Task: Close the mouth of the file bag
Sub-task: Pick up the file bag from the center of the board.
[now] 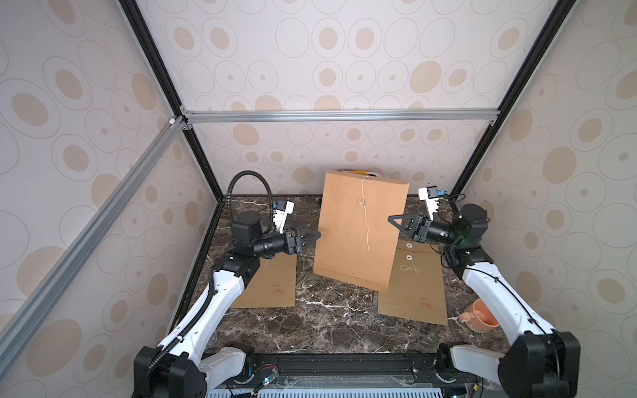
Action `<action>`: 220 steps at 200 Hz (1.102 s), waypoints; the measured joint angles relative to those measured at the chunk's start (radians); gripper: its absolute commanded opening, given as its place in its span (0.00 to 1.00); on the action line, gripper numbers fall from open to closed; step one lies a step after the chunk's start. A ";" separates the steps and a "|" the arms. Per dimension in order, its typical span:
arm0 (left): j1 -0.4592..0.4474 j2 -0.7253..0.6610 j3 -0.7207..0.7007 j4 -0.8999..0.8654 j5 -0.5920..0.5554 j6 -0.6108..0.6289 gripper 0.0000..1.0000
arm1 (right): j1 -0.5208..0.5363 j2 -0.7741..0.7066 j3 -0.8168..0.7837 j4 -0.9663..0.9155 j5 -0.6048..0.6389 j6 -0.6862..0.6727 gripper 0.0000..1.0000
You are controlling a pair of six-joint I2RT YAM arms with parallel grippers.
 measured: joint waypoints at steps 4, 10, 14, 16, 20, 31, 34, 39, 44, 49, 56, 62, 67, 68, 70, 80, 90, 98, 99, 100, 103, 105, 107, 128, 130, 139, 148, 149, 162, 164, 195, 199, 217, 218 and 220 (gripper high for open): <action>0.005 -0.005 0.003 0.004 -0.007 -0.005 0.86 | 0.000 -0.015 0.000 -0.010 0.000 -0.007 0.00; 0.011 -0.006 0.015 0.006 -0.018 -0.014 0.87 | 0.000 -0.041 0.000 -0.027 -0.002 -0.020 0.00; 0.014 -0.004 0.028 0.010 -0.026 -0.017 0.88 | 0.000 -0.056 0.000 -0.038 -0.003 -0.027 0.00; 0.015 -0.003 0.035 0.012 -0.027 -0.020 0.88 | 0.000 -0.063 0.000 -0.043 -0.003 -0.030 0.00; 0.016 0.004 0.050 0.018 -0.032 -0.024 0.88 | 0.000 -0.076 0.000 -0.051 -0.004 -0.036 0.00; 0.016 0.029 0.097 0.047 -0.033 -0.037 0.88 | 0.000 -0.098 0.000 -0.068 -0.006 -0.043 0.00; 0.016 0.043 0.112 0.065 -0.030 -0.047 0.88 | 0.000 -0.104 0.000 -0.072 -0.008 -0.043 0.00; 0.017 0.064 0.134 0.098 -0.021 -0.064 0.88 | 0.000 -0.109 0.000 -0.077 -0.007 -0.043 0.00; 0.018 0.089 0.154 0.136 -0.011 -0.080 0.88 | 0.000 -0.114 0.000 -0.083 -0.007 -0.043 0.00; 0.019 0.120 0.169 0.192 0.004 -0.109 0.88 | 0.000 -0.118 0.000 -0.088 -0.008 -0.042 0.00; 0.020 0.164 0.183 0.287 0.032 -0.164 0.88 | 0.000 -0.122 0.000 -0.092 -0.009 -0.042 0.00; 0.020 0.203 0.185 0.382 0.050 -0.222 0.88 | 0.000 -0.123 0.000 -0.096 -0.010 -0.041 0.00; 0.020 0.232 0.185 0.452 0.062 -0.267 0.88 | 0.000 -0.124 0.000 -0.099 -0.011 -0.040 0.00; 0.020 0.236 0.184 0.461 0.065 -0.274 0.88 | 0.000 -0.124 0.000 -0.099 -0.011 -0.040 0.00; 0.021 0.247 0.182 0.490 0.071 -0.289 0.88 | 0.000 -0.124 0.001 -0.100 -0.011 -0.039 0.00; 0.021 0.295 0.170 0.603 0.090 -0.366 0.87 | 0.000 -0.123 0.001 -0.101 -0.015 -0.034 0.00; 0.021 0.316 0.152 0.664 0.102 -0.412 0.87 | 0.000 -0.119 0.001 -0.093 -0.023 -0.019 0.00; 0.021 0.320 0.138 0.685 0.113 -0.426 0.86 | 0.000 -0.115 0.002 -0.077 -0.027 -0.003 0.00; 0.021 0.320 0.135 0.688 0.114 -0.426 0.85 | 0.000 -0.114 0.002 -0.071 -0.027 0.002 0.00; 0.021 0.319 0.134 0.689 0.114 -0.427 0.85 | 0.000 -0.114 0.002 -0.069 -0.027 0.005 0.00; 0.021 0.318 0.129 0.694 0.116 -0.430 0.84 | 0.000 -0.111 0.001 -0.062 -0.029 0.011 0.00; 0.021 0.316 0.126 0.697 0.120 -0.430 0.83 | 0.000 -0.111 0.001 -0.057 -0.029 0.015 0.00; 0.021 0.314 0.122 0.698 0.123 -0.430 0.82 | 0.000 -0.109 0.001 -0.048 -0.029 0.024 0.00; 0.015 0.277 0.097 0.719 0.142 -0.430 0.71 | 0.000 -0.097 0.001 0.002 -0.030 0.067 0.00; 0.014 0.274 0.095 0.720 0.142 -0.430 0.71 | 0.000 -0.097 0.002 0.004 -0.031 0.070 0.00; 0.007 0.255 0.090 0.724 0.149 -0.425 0.71 | 0.000 -0.095 0.002 0.005 -0.031 0.074 0.00; -0.007 0.232 0.089 0.721 0.153 -0.411 0.71 | 0.000 -0.092 0.002 0.007 -0.033 0.077 0.00; -0.008 0.230 0.089 0.721 0.153 -0.410 0.71 | 0.000 -0.092 0.002 0.007 -0.033 0.077 0.00; -0.031 0.201 0.089 0.702 0.153 -0.376 0.67 | 0.000 -0.084 0.002 0.024 -0.034 0.092 0.00; -0.034 0.196 0.089 0.698 0.153 -0.371 0.66 | 0.000 -0.083 0.002 0.026 -0.034 0.093 0.00; -0.054 0.161 0.090 0.623 0.151 -0.288 0.63 | 0.001 -0.067 -0.001 0.104 -0.034 0.159 0.00; -0.053 0.160 0.091 0.608 0.151 -0.277 0.64 | 0.001 -0.067 -0.001 0.109 -0.034 0.164 0.00; -0.051 0.159 0.093 0.509 0.127 -0.211 0.66 | 0.002 -0.067 -0.001 0.132 -0.041 0.182 0.00; -0.051 0.158 0.094 0.501 0.124 -0.203 0.66 | 0.002 -0.067 -0.001 0.133 -0.041 0.182 0.00; -0.050 0.157 0.094 0.485 0.118 -0.193 0.66 | 0.002 -0.067 -0.001 0.133 -0.042 0.182 0.00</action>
